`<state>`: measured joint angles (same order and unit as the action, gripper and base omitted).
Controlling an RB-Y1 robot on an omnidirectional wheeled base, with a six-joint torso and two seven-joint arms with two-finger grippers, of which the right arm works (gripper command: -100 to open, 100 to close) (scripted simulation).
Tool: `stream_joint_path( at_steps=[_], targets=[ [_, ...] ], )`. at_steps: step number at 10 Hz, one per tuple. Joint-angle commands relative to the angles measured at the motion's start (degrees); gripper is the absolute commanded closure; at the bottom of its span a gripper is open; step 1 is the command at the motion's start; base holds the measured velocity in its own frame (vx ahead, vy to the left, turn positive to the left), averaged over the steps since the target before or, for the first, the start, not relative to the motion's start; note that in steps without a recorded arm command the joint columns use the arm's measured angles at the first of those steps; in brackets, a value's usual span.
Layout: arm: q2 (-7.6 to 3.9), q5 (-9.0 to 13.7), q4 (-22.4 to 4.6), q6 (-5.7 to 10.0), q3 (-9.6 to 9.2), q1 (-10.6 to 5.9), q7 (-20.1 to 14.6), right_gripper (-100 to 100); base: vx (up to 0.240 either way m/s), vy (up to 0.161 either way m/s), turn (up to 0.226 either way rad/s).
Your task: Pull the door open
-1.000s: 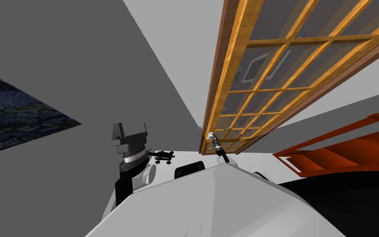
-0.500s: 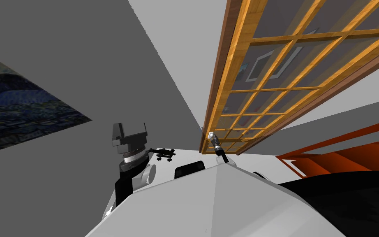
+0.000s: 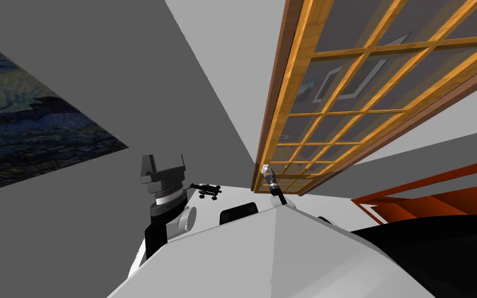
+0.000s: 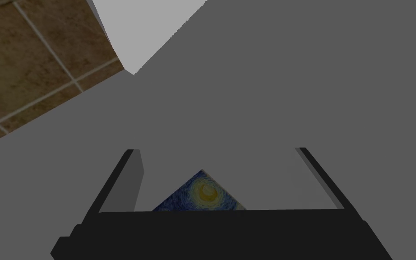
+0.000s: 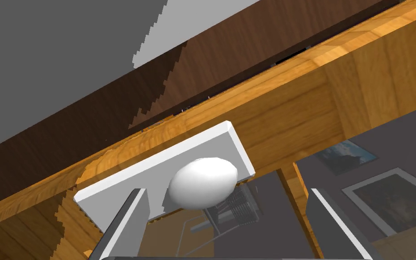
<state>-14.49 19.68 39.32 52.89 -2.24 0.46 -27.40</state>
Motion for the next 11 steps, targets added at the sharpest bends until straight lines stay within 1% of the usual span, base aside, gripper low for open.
stream_joint_path(
  at_steps=[1, 2, 3, 4, 5, 6, 7, 8, 9, 10, 11],
  targets=[
    [0.26, 1.65, 0.38, -0.14, -0.41, 0.07, -2.86, -100, -0.050, -0.023, 0.080],
    [0.49, 3.11, 0.72, -0.26, -0.78, 0.13, -4.33, -100, -0.076, -0.027, 0.115],
    [0.49, 3.11, 0.72, -0.26, -0.78, 0.13, -5.24, -100, -0.062, -0.017, 0.047],
    [0.72, 4.59, 1.07, -0.39, -1.16, 0.18, -7.29, -100, -0.061, -0.021, 0.076],
    [0.72, 4.59, 1.07, -0.39, -1.16, 0.18, -7.60, -100, -0.045, -0.016, 0.045],
    [0.96, 6.09, 1.42, -0.52, -1.53, 0.24, -9.94, -100, -0.047, -0.013, 0.082],
    [1.20, 7.59, 1.77, -0.65, -1.91, 0.30, -11.39, -100, -0.073, -0.024, 0.139],
    [1.20, 7.59, 1.77, -0.65, -1.91, 0.30, -12.35, -100, -0.063, -0.030, 0.043],
    [1.44, 9.09, 2.12, -0.78, -2.29, 0.36, -14.38, -100, -0.069, -0.024, 0.075],
    [1.44, 9.09, 2.12, -0.78, -2.29, 0.36, -14.72, -100, -0.053, -0.018, 0.041],
    [1.67, 10.57, 2.46, -0.91, -2.66, 0.42, -17.03, -100, -0.059, -0.019, 0.084]
  ],
)
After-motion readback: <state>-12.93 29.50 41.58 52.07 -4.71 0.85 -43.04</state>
